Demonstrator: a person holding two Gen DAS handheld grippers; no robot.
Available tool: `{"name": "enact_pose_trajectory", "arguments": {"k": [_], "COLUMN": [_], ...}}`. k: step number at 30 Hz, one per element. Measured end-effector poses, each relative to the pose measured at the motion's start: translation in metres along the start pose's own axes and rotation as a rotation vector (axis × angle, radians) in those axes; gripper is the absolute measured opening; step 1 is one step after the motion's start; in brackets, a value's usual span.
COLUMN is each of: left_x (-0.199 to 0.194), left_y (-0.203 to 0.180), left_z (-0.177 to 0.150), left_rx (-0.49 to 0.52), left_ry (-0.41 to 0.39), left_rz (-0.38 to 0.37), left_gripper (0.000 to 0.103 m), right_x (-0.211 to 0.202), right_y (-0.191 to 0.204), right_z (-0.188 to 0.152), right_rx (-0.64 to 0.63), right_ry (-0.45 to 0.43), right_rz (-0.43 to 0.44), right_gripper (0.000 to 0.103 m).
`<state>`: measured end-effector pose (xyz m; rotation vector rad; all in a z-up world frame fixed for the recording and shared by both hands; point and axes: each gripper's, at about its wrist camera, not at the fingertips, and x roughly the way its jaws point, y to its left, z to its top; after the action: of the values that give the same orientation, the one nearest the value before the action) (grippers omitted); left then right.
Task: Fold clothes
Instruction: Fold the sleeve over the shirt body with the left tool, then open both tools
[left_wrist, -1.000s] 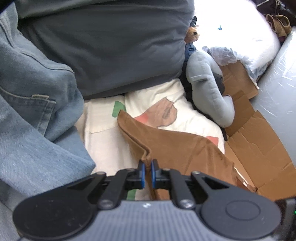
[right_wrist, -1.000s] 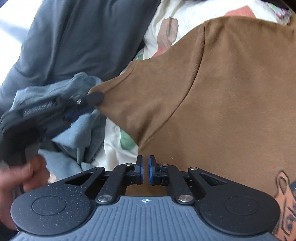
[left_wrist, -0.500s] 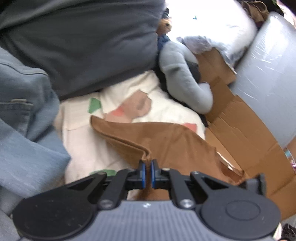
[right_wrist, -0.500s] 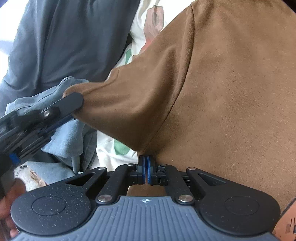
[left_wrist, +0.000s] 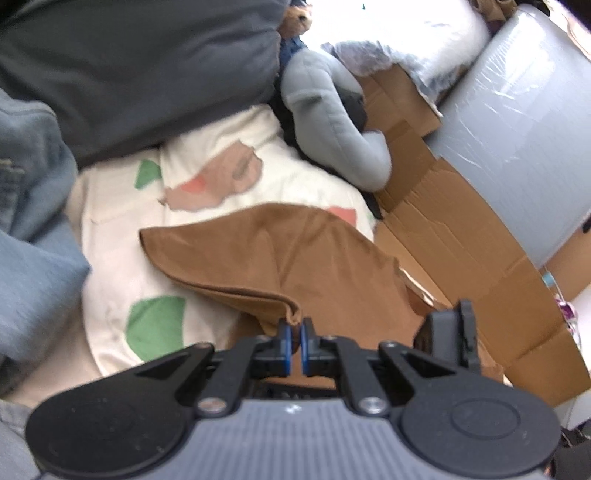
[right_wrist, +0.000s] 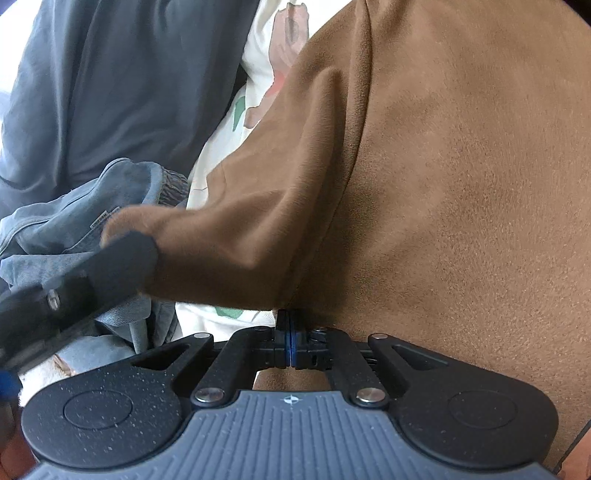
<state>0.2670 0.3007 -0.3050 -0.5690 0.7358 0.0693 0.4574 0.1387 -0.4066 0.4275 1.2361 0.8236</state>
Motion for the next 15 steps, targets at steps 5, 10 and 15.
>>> {"name": "enact_pose_trajectory", "arguments": {"k": [5,10,15], "left_x": [0.007,-0.002,-0.013], "left_y": [0.005,0.007,0.018], "left_z": [-0.005,-0.011,-0.012], "left_rx": [-0.036,-0.032,-0.054], "left_ry": [0.053,0.051,0.019], "left_rz": [-0.034,-0.022,0.011], "left_gripper": [0.017,0.035,0.035], "right_x": [-0.007,-0.027,-0.047], "right_y": [-0.004,-0.004,0.003], "right_z": [-0.002,-0.006,-0.010], "right_rx": [-0.008,-0.075,-0.159], "right_ry": [0.005,0.017,0.000], "right_rz": [0.016,-0.014,-0.061], "right_gripper": [0.005,0.019,0.034]}}
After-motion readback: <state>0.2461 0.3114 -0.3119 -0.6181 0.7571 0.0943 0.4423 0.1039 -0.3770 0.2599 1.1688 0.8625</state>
